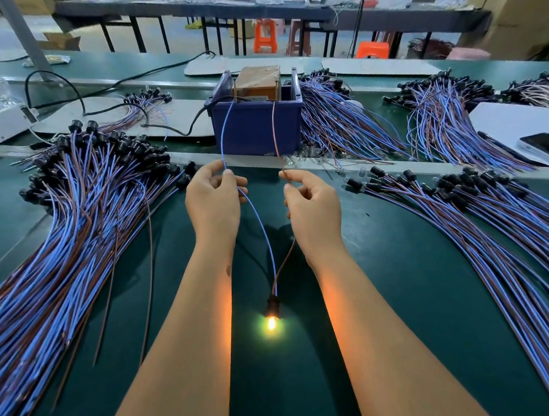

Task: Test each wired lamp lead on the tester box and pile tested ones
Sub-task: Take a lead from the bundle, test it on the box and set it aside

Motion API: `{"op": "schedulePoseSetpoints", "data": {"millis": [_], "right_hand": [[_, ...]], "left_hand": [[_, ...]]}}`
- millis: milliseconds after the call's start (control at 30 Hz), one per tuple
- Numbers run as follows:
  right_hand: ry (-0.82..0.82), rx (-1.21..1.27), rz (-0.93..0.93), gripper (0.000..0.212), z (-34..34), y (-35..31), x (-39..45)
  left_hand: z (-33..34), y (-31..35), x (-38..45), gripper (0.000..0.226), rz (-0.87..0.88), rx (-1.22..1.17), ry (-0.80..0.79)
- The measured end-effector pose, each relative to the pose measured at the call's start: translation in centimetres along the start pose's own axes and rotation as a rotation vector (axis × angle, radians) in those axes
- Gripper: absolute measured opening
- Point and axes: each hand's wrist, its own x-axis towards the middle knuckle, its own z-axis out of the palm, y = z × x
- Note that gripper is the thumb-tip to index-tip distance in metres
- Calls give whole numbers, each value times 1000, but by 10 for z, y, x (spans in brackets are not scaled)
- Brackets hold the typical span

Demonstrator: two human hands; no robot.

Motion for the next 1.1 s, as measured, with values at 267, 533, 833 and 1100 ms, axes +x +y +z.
{"op": "schedulePoseSetpoints", "data": {"millis": [267,533,833,1100], "right_hand": [[-14,-23,-63,24,3,4,1],[-101,-107,-143,29,8,8,0],[-411,257,-37,38,-6,-2,0],[-849,687,121,42,-21,-4,5]], "left_hand": [[1,4,-4,15,-88,-93,-131],[4,10,-14,24,-96,-72,-321],[-3,10,-4,19,-167,-300,-267],[-9,6,5,26,-245,-510,-152]]}}
